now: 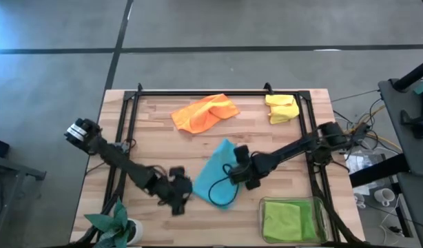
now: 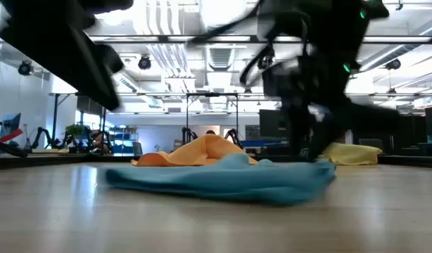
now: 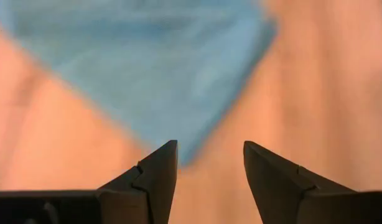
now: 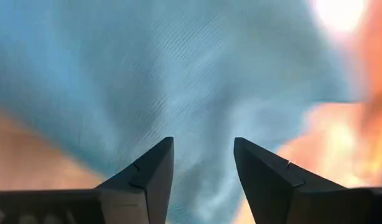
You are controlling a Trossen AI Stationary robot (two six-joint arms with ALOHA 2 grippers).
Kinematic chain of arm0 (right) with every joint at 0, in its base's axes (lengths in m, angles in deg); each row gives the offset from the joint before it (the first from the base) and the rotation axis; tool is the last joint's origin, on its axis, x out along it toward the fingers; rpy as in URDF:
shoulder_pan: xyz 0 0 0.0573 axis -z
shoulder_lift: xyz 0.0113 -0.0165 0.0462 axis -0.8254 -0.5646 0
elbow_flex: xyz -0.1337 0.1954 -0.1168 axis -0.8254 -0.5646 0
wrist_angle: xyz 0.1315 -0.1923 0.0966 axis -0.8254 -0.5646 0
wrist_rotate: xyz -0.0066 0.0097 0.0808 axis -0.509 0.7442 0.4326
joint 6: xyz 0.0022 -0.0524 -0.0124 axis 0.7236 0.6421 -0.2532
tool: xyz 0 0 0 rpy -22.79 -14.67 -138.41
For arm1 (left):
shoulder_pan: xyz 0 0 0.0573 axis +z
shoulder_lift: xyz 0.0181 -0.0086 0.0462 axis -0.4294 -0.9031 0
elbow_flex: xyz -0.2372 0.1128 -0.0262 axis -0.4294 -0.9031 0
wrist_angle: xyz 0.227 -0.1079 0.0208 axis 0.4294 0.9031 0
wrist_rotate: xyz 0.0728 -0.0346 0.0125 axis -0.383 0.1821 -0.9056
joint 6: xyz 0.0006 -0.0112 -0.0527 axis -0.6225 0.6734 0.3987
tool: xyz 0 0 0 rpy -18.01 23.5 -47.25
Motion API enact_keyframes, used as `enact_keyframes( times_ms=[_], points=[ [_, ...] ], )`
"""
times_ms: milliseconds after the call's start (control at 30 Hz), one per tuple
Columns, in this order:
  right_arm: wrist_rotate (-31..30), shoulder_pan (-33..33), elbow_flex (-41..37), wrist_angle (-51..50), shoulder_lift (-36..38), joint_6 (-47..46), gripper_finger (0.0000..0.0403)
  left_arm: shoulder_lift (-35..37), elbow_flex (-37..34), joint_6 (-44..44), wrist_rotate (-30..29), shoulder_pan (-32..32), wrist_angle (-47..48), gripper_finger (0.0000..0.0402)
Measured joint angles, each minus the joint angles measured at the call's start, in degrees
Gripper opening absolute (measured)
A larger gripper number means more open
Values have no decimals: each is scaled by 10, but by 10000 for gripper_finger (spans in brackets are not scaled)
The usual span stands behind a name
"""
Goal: Fold microfiber towels
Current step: Fold the blue microfiber towel
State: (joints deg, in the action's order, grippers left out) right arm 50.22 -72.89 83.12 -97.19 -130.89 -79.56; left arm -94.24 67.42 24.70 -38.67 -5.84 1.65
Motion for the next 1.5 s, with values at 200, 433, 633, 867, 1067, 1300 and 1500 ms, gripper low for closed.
enact_keyframes(
  times_ms=[200, 433, 633, 867, 1067, 1300, 1500],
  points=[
    [61, -9, -17, 59, 91, -114, 167, -45, -40, -108, 18, 94, -140, 169],
    [151, -82, -71, 219, 73, -176, 167, -157, -17, -230, 79, 145, -303, 169],
    [123, -97, -37, 229, -9, -228, 167, -220, -2, -210, 73, 177, -317, 169],
    [235, -101, 34, 204, -85, -216, 167, -200, -4, -129, 85, 175, -208, 169],
    [216, -103, 82, 55, -50, -143, 167, -143, -27, -43, 89, 163, -146, 169],
    [87, -86, 61, 40, 51, -157, 167, -80, -42, 45, 93, 134, -106, 169],
    [40, -37, 14, 99, 59, -189, 166, -36, -36, -26, 73, 133, -158, 169]
  ],
)
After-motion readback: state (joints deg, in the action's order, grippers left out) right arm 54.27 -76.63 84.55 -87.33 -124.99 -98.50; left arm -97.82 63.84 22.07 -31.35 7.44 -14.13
